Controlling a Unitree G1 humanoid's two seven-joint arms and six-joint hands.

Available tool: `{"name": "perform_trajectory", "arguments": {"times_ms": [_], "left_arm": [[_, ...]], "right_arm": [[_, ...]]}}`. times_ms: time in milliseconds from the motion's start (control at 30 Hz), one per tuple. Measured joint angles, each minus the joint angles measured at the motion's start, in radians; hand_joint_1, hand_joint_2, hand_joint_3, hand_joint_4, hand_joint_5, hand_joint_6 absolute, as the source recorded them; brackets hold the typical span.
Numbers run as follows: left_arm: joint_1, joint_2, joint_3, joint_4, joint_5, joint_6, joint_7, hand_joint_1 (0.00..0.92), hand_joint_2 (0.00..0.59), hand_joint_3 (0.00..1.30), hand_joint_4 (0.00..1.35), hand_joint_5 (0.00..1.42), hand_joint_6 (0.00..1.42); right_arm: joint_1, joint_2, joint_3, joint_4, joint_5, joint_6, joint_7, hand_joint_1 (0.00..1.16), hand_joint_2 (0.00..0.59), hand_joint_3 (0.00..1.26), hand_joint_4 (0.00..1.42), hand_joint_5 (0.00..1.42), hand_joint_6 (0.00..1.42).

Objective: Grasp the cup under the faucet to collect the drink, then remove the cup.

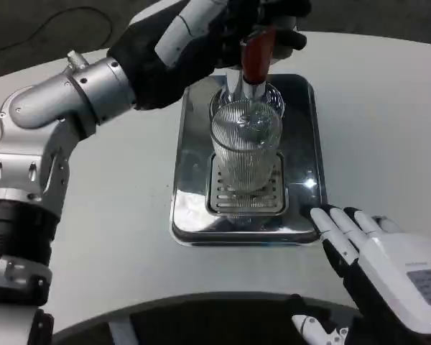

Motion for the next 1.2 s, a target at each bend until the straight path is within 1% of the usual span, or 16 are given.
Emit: {"name": "perform_trajectory", "arguments": {"times_ms": [133,267,500,667,767,833,933,1033,1067,1200], "left_arm": [[-0.008,-0.008,-0.016,0.028,0.032,-0.025,-0.003,0.000,0.122,0.17,0.13,0.25,0.18],[-0.016,-0.008,-0.034,0.038,0.068,-0.074,-0.010,0.000,0.122,0.18,0.13,0.25,0.18],[-0.019,-0.005,-0.052,0.038,0.091,-0.115,-0.012,0.000,0.122,0.18,0.13,0.24,0.18],[-0.019,0.005,-0.059,0.038,0.115,-0.160,-0.017,0.000,0.118,0.18,0.12,0.22,0.16],[-0.018,0.015,-0.069,0.038,0.138,-0.202,-0.018,0.000,0.112,0.19,0.11,0.19,0.15],[-0.015,0.022,-0.080,0.037,0.157,-0.245,-0.016,0.000,0.112,0.19,0.10,0.18,0.14],[-0.008,0.030,-0.091,0.038,0.183,-0.302,-0.008,0.000,0.106,0.19,0.08,0.16,0.12],[-0.007,0.034,-0.099,0.039,0.198,-0.336,0.000,0.000,0.106,0.19,0.07,0.16,0.10],[-0.006,0.037,-0.103,0.039,0.211,-0.357,0.004,0.000,0.105,0.19,0.07,0.16,0.10],[-0.003,0.041,-0.114,0.042,0.230,-0.395,0.017,0.000,0.102,0.19,0.07,0.16,0.10]], "right_arm": [[0.000,0.000,0.000,0.000,0.001,0.001,0.000,0.24,0.420,0.01,0.00,0.00,0.00],[0.000,0.000,-0.001,0.000,0.012,0.004,0.001,0.24,0.420,0.01,0.00,0.00,0.00],[-0.002,0.000,0.000,0.000,0.017,0.024,0.009,0.24,0.420,0.01,0.00,0.00,0.00],[-0.013,-0.001,0.014,0.000,0.038,0.075,0.019,0.24,0.420,0.01,0.00,0.00,0.00],[-0.024,-0.001,0.024,0.000,0.077,0.115,0.018,0.24,0.420,0.01,0.00,0.00,0.00],[-0.034,-0.001,0.036,0.000,0.098,0.148,0.012,0.24,0.420,0.02,0.00,0.00,0.00],[-0.050,-0.002,0.057,0.000,0.110,0.197,0.006,0.24,0.420,0.02,0.00,0.00,0.00],[-0.058,-0.003,0.072,0.000,0.114,0.227,0.005,0.24,0.420,0.02,0.00,0.00,0.00],[-0.061,-0.004,0.076,0.000,0.116,0.241,0.005,0.24,0.420,0.02,0.00,0.00,0.00],[-0.075,-0.004,0.080,0.000,0.130,0.283,-0.001,0.24,0.420,0.02,0.00,0.00,0.00]]}}
